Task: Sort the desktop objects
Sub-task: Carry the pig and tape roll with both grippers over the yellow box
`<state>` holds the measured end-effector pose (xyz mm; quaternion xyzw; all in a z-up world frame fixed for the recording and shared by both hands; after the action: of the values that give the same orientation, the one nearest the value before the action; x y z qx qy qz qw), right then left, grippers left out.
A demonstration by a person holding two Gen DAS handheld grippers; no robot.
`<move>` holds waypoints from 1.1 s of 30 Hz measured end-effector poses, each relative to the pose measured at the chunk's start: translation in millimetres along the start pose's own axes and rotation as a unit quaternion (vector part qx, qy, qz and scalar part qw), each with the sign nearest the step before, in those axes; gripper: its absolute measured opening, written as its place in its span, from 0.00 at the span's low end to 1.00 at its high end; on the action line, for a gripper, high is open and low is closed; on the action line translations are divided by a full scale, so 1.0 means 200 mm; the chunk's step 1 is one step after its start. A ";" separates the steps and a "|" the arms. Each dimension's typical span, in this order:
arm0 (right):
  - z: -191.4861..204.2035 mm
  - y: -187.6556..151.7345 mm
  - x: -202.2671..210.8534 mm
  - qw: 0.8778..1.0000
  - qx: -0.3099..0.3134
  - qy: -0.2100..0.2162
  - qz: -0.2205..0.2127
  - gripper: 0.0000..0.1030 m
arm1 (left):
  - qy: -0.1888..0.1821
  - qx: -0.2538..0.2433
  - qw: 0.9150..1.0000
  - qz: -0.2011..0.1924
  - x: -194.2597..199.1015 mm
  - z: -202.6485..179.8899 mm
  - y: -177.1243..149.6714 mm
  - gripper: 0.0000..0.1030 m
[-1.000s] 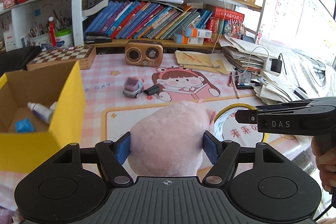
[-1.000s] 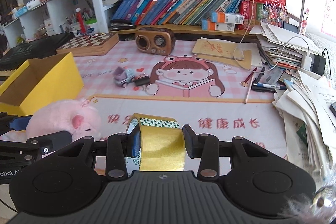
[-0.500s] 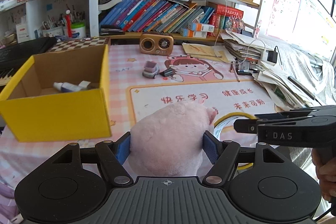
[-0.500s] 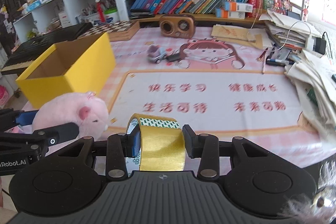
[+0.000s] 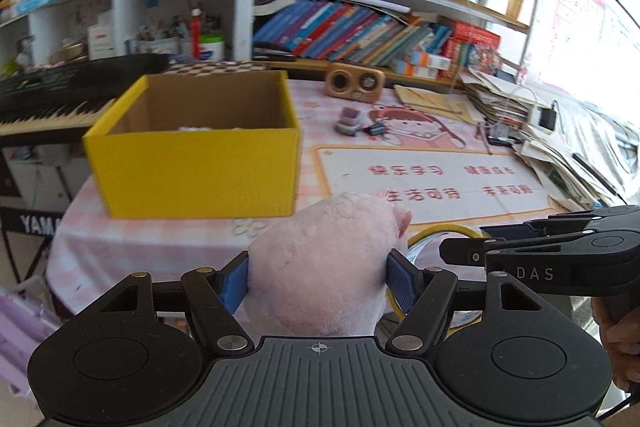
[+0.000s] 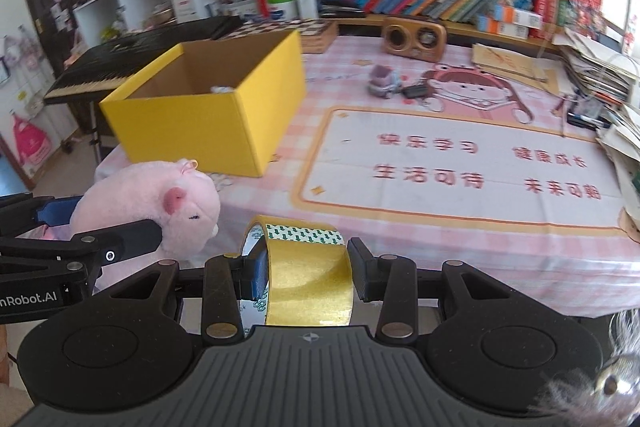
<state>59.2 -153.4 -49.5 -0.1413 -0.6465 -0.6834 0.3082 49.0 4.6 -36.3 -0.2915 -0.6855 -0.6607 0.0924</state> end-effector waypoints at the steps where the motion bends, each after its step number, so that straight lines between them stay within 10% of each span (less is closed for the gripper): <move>1: 0.03 0.00 0.00 1.000 0.004 0.004 0.001 0.36 | 0.004 0.004 1.000 0.000 0.01 0.02 -0.01 0.68; 33: 0.33 0.02 -0.10 0.997 0.056 0.052 0.013 0.36 | 0.054 0.043 0.998 -0.016 0.17 0.31 -0.05 0.68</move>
<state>62.7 -84.8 -49.7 -0.0966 -0.6648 -0.6489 0.3574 32.1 73.1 -34.8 -0.2405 -0.7119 -0.6467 0.1308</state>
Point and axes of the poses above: each gripper's, at about its wrist camera, not at the fingertips, and x roughly against the way its jaws point, z to its left, y to its top, the point moved 6 cm from there along -x, roughly the way its jaws point, and after that the axes turned 7 degrees about -z, right-handed, at the moved point
